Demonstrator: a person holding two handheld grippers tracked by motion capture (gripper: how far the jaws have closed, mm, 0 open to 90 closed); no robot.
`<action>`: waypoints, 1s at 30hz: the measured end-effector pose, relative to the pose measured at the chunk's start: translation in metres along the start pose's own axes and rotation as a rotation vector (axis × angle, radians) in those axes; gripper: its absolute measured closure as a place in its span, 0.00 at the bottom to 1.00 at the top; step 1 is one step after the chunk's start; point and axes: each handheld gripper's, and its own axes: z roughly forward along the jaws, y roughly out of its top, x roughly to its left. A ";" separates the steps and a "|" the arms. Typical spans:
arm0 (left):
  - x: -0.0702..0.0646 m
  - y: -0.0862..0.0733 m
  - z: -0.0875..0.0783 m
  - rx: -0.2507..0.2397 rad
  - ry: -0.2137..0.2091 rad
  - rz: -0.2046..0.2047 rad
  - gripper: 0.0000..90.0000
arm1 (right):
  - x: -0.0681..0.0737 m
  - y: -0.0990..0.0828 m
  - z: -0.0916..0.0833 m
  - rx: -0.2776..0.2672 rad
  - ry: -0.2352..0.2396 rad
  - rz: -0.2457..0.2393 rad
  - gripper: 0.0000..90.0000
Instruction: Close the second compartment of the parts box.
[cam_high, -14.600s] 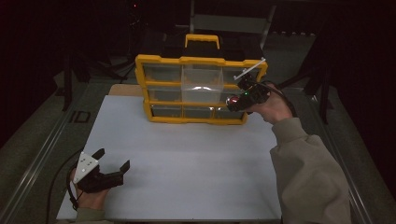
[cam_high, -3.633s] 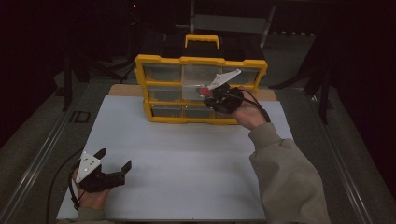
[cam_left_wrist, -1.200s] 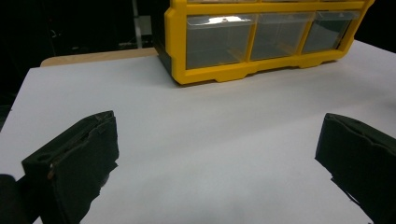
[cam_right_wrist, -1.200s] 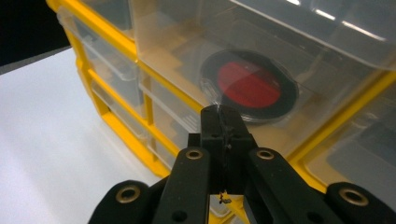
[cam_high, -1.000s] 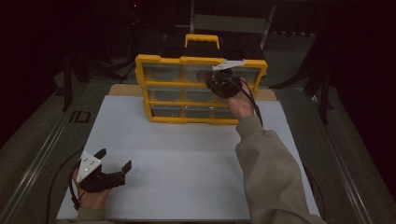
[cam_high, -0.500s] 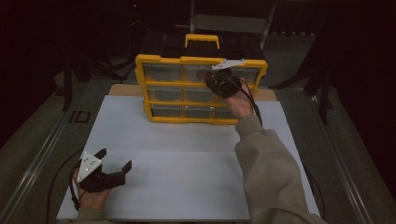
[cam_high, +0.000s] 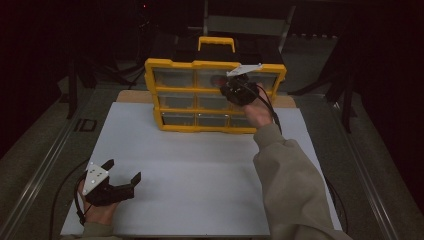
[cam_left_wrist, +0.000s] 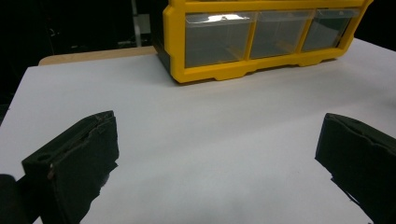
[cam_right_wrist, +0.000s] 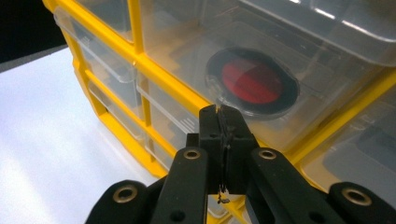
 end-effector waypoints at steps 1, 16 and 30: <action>0.000 0.000 0.000 0.000 0.000 0.000 0.00 | 0.000 0.000 -0.001 0.003 0.001 -0.007 0.98; 0.000 0.000 0.000 0.000 -0.002 -0.001 0.00 | 0.019 -0.005 -0.013 0.073 0.060 -0.115 0.90; 0.000 0.000 0.000 -0.003 -0.003 -0.003 0.00 | 0.037 -0.026 -0.034 0.061 0.115 -0.155 0.64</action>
